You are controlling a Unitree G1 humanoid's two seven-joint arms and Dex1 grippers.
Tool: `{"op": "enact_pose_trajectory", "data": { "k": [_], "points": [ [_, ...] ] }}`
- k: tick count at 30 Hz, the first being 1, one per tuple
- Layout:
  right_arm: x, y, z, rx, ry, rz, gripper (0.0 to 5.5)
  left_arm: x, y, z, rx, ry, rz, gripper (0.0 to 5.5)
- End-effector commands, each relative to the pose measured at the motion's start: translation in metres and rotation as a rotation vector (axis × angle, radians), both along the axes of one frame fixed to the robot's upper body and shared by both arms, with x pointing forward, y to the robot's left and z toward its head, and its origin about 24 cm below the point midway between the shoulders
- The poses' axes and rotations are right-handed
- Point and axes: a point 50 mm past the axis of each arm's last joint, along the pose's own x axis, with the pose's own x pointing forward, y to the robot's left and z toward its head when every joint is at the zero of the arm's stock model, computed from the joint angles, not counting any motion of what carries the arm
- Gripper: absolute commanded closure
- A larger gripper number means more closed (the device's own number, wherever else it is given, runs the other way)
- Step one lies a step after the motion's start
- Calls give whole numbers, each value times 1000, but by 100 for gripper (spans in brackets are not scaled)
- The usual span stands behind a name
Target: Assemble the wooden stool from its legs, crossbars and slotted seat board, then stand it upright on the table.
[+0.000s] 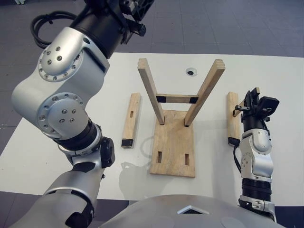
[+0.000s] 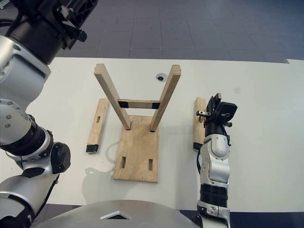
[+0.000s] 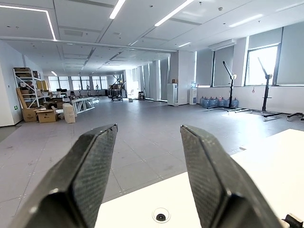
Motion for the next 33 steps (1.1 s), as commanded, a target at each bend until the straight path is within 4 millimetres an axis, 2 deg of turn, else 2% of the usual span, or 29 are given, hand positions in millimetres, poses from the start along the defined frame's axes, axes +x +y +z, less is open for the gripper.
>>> {"op": "enact_pose_trajectory", "data": {
  "k": [1,4,10,15,19,25,33],
  "points": [
    [-24,-3,-56,50,273,-12,509,1,-3,-3,4,12,-9,304],
    [-30,4,-60,41,284,29,509,1,-4,-4,3,17,-14,304],
    [-11,30,-31,21,123,237,509,4,-4,-3,7,21,-21,304],
    [-6,26,-29,15,100,280,509,4,-4,-2,12,18,-29,304],
    [-11,24,-40,6,120,267,509,4,-4,-2,12,16,-30,304],
    [-39,20,-80,-3,234,232,509,4,-6,-3,14,18,-40,304],
    [-33,15,-77,2,219,212,509,4,-6,-2,16,18,-41,304]
  ]
}}
